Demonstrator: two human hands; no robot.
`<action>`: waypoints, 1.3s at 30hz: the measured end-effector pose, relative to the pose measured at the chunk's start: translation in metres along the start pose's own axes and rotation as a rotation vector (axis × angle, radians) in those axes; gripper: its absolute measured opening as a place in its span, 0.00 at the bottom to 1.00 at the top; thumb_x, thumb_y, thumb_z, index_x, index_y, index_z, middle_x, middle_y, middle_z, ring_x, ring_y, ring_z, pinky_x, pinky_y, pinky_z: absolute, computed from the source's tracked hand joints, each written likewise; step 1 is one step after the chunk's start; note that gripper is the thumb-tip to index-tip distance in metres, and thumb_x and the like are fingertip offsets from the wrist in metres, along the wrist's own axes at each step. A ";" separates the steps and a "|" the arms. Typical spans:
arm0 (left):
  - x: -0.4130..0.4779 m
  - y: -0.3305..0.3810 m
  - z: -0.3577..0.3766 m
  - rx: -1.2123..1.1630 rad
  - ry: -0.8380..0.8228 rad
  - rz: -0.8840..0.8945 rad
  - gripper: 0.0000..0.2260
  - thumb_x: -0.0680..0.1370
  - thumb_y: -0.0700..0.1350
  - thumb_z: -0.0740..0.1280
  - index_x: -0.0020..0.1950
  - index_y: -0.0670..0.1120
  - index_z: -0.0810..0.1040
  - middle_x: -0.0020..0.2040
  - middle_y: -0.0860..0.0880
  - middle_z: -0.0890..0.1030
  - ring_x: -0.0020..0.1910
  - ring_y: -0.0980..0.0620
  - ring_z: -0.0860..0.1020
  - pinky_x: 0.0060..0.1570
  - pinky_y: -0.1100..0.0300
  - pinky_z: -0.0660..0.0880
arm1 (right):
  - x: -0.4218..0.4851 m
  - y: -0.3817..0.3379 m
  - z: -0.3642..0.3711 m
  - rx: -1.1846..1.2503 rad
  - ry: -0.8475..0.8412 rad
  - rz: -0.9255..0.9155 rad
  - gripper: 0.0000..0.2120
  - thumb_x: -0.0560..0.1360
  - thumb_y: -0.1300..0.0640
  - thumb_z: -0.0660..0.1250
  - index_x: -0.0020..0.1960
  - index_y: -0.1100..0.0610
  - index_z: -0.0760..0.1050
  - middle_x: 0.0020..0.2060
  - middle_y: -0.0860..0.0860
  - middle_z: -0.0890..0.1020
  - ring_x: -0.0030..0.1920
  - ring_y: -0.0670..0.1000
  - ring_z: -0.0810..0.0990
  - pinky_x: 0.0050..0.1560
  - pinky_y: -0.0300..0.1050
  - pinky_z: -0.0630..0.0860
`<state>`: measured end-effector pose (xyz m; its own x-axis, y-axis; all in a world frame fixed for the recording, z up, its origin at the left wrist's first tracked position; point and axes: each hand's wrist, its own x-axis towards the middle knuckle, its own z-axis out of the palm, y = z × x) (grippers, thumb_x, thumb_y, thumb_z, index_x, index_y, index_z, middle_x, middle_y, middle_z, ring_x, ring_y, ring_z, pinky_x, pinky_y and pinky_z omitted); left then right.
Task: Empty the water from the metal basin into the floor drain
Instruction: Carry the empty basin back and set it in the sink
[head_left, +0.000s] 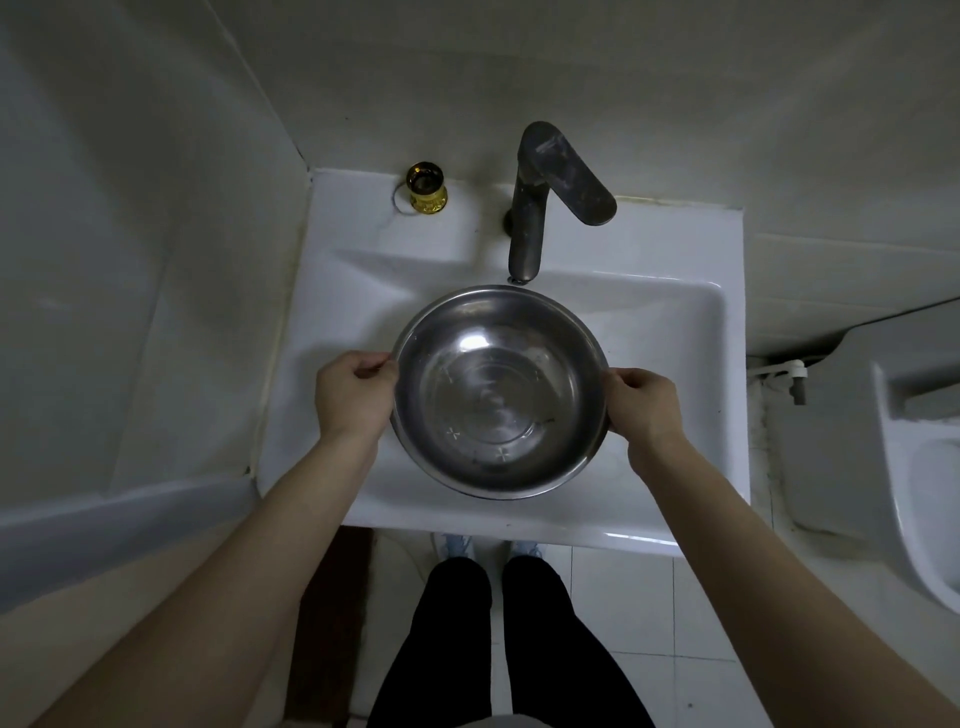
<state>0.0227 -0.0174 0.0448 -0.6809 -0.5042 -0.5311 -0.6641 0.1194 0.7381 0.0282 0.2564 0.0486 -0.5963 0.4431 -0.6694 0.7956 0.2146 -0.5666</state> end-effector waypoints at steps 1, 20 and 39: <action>0.002 0.000 0.002 0.006 -0.002 -0.001 0.03 0.75 0.41 0.74 0.49 0.46 0.85 0.45 0.45 0.87 0.49 0.41 0.85 0.56 0.40 0.83 | 0.003 0.000 0.001 0.003 -0.003 0.007 0.11 0.81 0.56 0.65 0.43 0.52 0.83 0.39 0.52 0.85 0.45 0.57 0.85 0.50 0.55 0.84; 0.054 -0.027 0.040 0.144 -0.020 -0.008 0.03 0.74 0.41 0.72 0.44 0.49 0.84 0.44 0.47 0.86 0.48 0.42 0.85 0.55 0.42 0.82 | 0.055 0.005 0.025 -0.033 -0.001 0.107 0.08 0.81 0.56 0.66 0.45 0.49 0.81 0.40 0.48 0.84 0.44 0.53 0.84 0.35 0.42 0.76; 0.082 -0.061 0.062 0.357 -0.042 0.080 0.06 0.75 0.38 0.70 0.48 0.43 0.86 0.46 0.44 0.87 0.49 0.43 0.85 0.55 0.52 0.80 | 0.097 0.033 0.044 -0.043 -0.001 0.156 0.07 0.81 0.57 0.65 0.53 0.52 0.82 0.43 0.49 0.84 0.46 0.55 0.85 0.45 0.48 0.82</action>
<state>-0.0116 -0.0129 -0.0692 -0.7421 -0.4468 -0.4997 -0.6692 0.4515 0.5902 -0.0079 0.2681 -0.0559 -0.4653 0.4735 -0.7478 0.8823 0.1801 -0.4349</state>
